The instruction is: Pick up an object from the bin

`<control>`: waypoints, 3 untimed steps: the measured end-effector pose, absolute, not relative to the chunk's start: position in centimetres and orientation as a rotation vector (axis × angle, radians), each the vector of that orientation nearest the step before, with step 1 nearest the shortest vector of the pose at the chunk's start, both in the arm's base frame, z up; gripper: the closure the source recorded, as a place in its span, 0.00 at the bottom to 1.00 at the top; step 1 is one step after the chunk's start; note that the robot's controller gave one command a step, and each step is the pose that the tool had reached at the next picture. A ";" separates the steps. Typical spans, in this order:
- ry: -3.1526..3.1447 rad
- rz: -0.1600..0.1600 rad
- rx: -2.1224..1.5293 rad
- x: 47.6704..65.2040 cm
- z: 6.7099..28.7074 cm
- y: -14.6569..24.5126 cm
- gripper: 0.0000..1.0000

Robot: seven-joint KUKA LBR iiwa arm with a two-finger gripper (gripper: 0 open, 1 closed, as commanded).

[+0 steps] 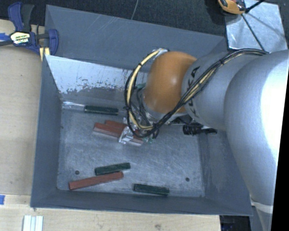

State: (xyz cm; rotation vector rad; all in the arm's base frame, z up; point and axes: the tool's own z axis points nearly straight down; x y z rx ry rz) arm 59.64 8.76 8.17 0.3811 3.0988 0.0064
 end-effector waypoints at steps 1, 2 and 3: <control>3.114 0.002 0.383 59.4 9.3 8.7 1.00; 3.118 0.001 0.383 59.4 10.5 8.7 1.00; 3.121 -0.001 0.383 59.3 12.2 8.7 1.00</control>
Offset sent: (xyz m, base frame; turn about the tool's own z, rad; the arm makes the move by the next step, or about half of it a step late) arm 0.0001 0.0000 0.0601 -0.0001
